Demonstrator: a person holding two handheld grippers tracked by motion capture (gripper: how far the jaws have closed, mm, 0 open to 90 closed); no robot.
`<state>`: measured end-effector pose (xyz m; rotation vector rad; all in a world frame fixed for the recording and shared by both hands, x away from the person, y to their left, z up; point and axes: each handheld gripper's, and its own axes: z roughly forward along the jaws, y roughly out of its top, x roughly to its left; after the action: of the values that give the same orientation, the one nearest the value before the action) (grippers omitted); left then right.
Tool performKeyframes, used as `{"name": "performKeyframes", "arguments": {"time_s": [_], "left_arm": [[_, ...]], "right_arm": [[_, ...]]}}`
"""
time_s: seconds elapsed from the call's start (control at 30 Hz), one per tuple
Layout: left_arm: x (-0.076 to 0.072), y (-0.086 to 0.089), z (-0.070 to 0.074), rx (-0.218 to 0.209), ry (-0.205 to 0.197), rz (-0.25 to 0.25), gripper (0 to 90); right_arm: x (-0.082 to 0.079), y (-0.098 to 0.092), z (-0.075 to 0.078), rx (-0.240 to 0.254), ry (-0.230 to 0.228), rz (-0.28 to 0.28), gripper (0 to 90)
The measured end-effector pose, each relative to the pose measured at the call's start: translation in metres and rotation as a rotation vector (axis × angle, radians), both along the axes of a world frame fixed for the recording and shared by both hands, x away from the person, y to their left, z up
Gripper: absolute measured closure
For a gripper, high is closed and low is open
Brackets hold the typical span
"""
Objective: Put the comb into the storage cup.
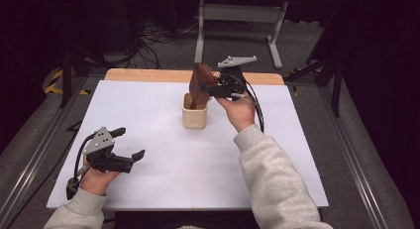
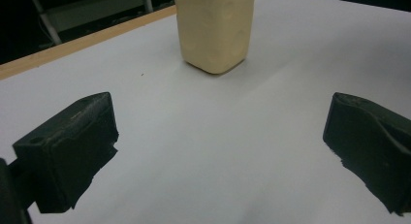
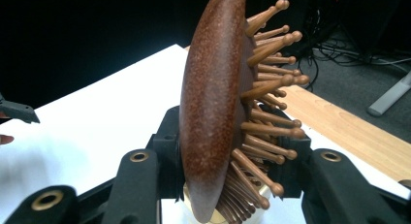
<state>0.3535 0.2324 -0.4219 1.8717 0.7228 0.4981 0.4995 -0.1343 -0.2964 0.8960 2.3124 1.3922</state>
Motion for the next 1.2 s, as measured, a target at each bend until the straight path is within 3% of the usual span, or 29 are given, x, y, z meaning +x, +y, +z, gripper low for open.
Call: {"name": "performKeyframes", "arguments": {"time_s": [0.37,0.73,0.83,0.93,1.0,1.07,1.2], "left_arm": [[0.0,0.0,0.0,0.006,0.001,-0.004,0.0],[0.0,-0.001,0.0,0.006,0.0,-0.004,0.0],[0.0,-0.001,0.0,0.006,-0.001,-0.003,0.0],[0.0,-0.001,0.0,0.006,0.001,-0.004,0.0],[0.0,-0.001,0.0,0.001,0.002,-0.003,0.0],[0.0,-0.001,0.0,0.003,-0.001,-0.004,0.0],[-0.001,-0.001,0.001,-0.001,0.0,-0.002,0.0]], "right_arm": [[0.004,0.003,-0.006,-0.028,0.051,0.009,55.0],[0.004,0.003,-0.007,-0.045,0.057,0.017,49.5],[0.003,0.002,-0.006,-0.042,0.039,0.007,40.8],[0.005,-0.002,-0.005,-0.012,0.02,0.004,22.4],[0.004,-0.004,-0.002,-0.046,-0.035,-0.045,11.8],[0.004,-0.008,-0.001,-0.057,-0.051,-0.071,4.1],[0.0,-0.017,0.005,-0.056,-0.09,-0.114,0.2]]}}
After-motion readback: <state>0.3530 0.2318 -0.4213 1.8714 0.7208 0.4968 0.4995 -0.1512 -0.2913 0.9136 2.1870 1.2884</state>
